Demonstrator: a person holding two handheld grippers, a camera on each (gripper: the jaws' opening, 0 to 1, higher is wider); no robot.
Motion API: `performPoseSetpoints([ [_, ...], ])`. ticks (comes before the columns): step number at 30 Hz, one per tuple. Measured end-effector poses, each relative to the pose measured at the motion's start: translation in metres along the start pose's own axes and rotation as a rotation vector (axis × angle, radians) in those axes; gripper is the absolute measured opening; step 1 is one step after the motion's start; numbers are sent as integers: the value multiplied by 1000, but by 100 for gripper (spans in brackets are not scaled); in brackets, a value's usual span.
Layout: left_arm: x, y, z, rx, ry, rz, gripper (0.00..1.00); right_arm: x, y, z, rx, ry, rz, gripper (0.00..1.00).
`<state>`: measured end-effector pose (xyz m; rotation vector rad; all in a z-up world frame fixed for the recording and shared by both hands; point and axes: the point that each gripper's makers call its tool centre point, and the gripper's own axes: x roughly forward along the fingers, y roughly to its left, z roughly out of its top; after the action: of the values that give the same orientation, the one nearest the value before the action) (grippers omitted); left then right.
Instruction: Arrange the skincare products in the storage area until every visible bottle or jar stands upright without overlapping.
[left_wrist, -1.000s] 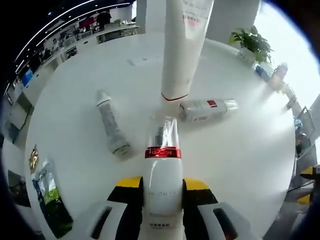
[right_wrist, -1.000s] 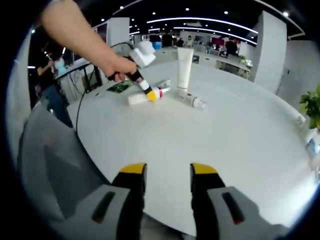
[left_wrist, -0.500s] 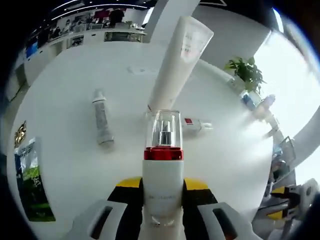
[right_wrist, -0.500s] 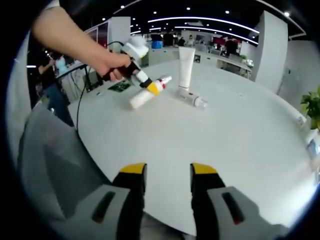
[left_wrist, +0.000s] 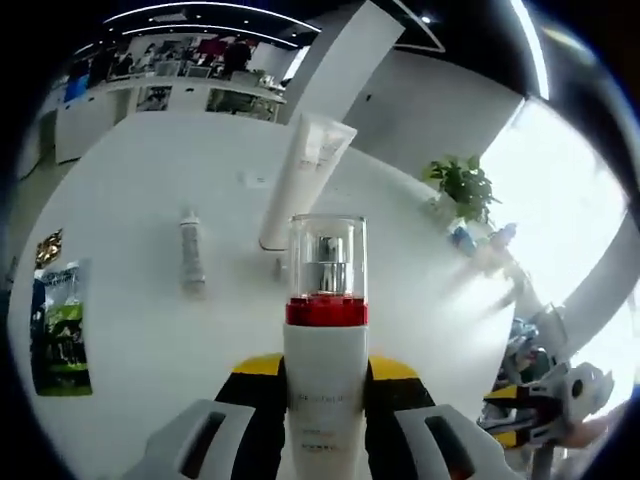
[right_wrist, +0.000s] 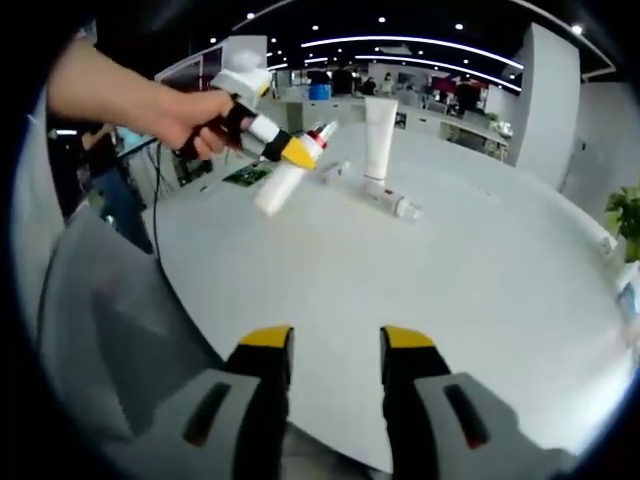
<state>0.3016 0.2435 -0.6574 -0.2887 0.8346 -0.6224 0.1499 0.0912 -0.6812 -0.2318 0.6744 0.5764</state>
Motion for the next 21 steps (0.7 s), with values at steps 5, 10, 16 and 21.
performPoseSetpoints([
  [5,-20,-12,4,-60,-95,-39,29,0,5,1,-8,-3,24,36],
  [10,-40,-23,-1,-79,-150,-57,29,-1,15,6,57,-16,97,38],
  [16,-56,-34,-13,-57,-174,-84,29,-4,24,15,119,-24,177,40],
  [21,-67,-40,-28,-44,-178,-90,29,-10,37,31,148,-62,241,43],
])
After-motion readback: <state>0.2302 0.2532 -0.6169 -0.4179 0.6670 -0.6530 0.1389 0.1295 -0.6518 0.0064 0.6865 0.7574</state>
